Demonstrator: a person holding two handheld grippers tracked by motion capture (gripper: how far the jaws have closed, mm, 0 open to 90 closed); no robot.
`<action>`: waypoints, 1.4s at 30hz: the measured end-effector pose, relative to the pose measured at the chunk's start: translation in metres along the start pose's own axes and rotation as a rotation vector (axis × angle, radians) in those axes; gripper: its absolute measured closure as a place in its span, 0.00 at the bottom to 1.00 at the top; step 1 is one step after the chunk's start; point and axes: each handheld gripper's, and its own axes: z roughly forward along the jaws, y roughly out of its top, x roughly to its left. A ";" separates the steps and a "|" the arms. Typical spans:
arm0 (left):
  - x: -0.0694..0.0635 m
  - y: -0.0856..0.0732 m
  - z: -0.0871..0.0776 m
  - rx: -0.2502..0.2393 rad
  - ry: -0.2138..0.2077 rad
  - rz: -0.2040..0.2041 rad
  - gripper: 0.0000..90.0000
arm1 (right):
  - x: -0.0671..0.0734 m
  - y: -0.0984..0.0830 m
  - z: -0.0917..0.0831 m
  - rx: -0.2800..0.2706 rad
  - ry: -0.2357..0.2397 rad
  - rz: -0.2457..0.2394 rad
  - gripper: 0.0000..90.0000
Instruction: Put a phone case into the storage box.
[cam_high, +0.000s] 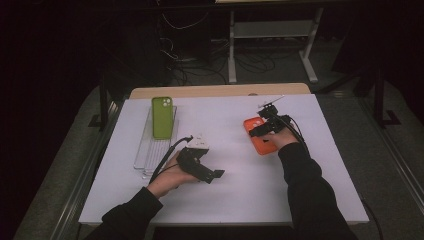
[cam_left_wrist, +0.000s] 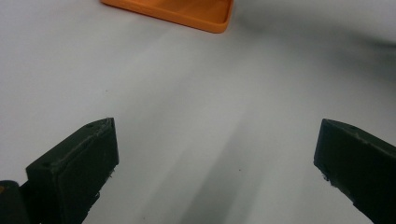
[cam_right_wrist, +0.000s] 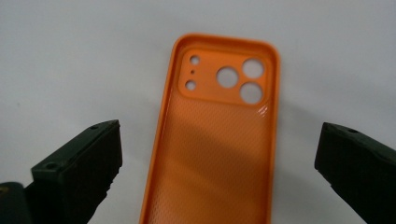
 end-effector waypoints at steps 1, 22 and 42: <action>0.000 0.000 0.000 0.004 -0.002 0.004 0.00 | 0.001 -0.001 0.002 0.011 0.001 0.005 0.00; -0.001 -0.001 0.001 0.015 -0.008 0.006 0.00 | 0.003 -0.009 0.031 0.090 0.003 -0.025 0.03; -0.001 -0.002 0.003 0.011 -0.010 0.006 0.00 | 0.001 -0.012 0.027 0.065 -0.011 -0.020 0.14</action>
